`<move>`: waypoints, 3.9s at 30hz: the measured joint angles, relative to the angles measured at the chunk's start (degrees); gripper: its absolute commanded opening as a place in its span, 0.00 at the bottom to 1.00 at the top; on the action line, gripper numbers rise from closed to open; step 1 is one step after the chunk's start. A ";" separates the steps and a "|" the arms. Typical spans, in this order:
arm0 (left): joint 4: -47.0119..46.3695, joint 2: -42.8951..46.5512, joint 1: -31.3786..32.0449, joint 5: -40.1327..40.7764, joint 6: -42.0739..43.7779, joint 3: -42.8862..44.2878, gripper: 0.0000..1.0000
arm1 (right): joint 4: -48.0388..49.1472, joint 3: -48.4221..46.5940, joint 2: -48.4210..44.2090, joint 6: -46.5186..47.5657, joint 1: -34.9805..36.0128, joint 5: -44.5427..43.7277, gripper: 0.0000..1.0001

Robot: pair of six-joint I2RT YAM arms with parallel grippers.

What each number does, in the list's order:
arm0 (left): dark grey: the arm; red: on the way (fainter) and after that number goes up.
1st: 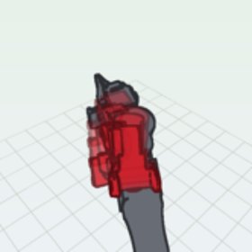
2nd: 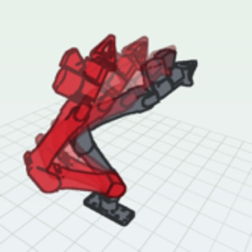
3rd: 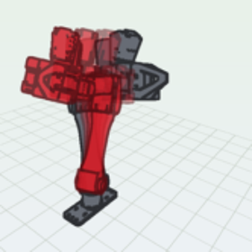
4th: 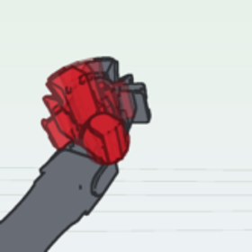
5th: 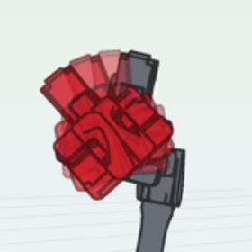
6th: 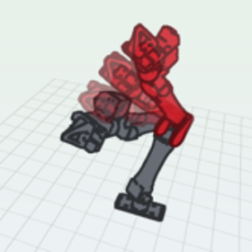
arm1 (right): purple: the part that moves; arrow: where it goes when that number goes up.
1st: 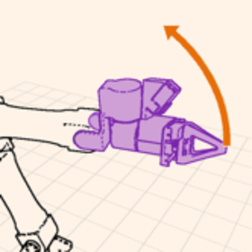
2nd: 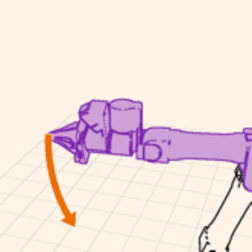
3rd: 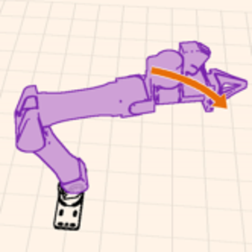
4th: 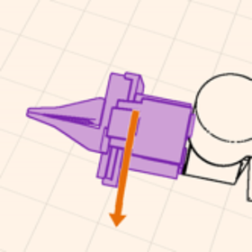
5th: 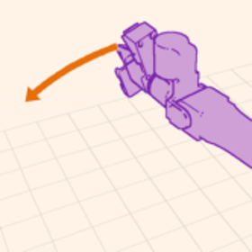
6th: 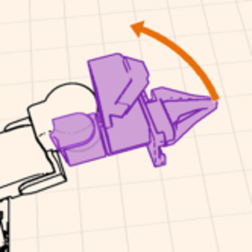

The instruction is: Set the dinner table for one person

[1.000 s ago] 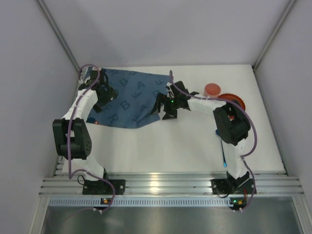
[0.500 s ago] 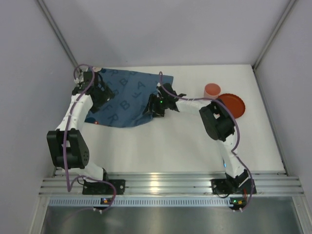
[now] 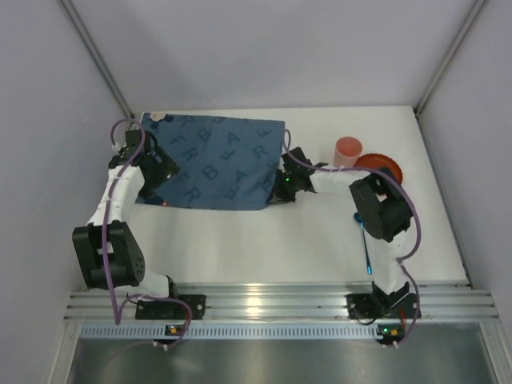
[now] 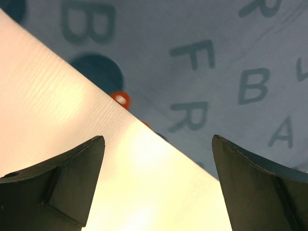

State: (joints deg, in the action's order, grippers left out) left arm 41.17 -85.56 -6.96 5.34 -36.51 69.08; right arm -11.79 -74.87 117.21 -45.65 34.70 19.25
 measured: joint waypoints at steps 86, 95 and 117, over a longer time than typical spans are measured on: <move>3.89 8.39 0.63 -2.97 -1.27 -3.78 0.97 | -52.65 -50.12 4.22 23.93 -18.23 -25.42 0.00; 4.07 10.82 0.70 -2.89 -1.01 -4.02 0.97 | -50.71 -52.76 13.51 22.49 -17.59 -25.55 0.41; 4.35 12.76 0.87 -3.28 -0.79 -7.85 0.97 | -38.84 -17.27 -19.67 20.39 -50.40 -21.77 0.68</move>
State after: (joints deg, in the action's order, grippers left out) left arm 45.52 -72.79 -6.09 2.07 -37.30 61.23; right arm -50.63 -92.14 97.54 -25.26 -15.70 -2.52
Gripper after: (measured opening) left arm 0.972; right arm 0.684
